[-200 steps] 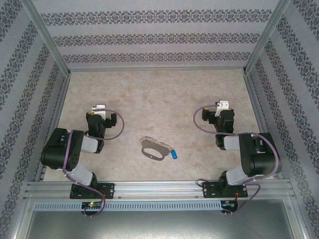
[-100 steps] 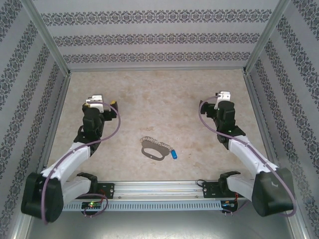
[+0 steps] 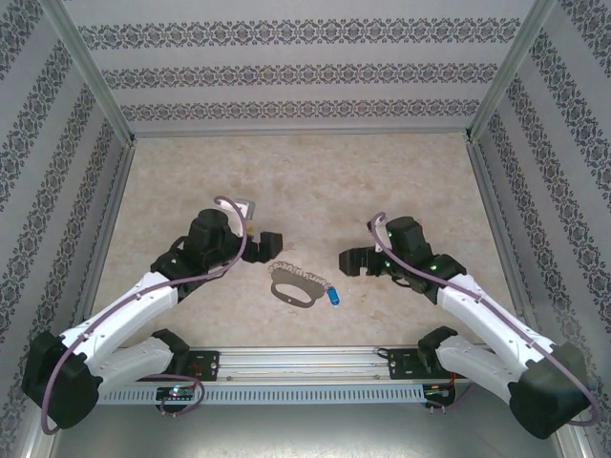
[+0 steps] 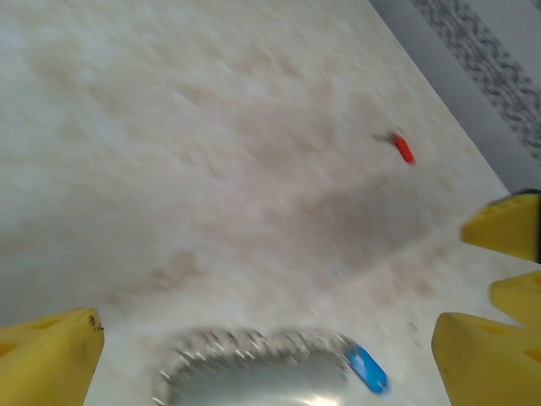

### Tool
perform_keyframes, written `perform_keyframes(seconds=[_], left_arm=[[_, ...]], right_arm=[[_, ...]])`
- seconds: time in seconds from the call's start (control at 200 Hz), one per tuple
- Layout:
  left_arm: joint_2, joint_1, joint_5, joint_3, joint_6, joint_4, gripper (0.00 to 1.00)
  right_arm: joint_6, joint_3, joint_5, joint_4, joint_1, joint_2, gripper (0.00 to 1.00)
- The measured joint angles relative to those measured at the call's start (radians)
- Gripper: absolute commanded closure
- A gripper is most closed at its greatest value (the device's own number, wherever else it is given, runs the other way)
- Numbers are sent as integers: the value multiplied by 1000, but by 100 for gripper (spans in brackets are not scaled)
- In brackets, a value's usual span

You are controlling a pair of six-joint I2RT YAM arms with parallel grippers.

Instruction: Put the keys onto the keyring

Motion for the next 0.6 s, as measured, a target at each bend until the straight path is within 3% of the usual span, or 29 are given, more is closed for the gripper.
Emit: perform_keyframes(seconds=[0.1, 0.215, 0.6], left_arm=[[-11, -51, 19, -43, -55, -4, 15], [-7, -81, 14, -100, -106, -5, 25], [38, -132, -28, -184, -179, 49, 51]], right_arm=[[28, -32, -4, -26, 87, -24, 20], [45, -59, 5, -35, 140, 20, 27], [-40, 140, 49, -43, 171, 367, 49]])
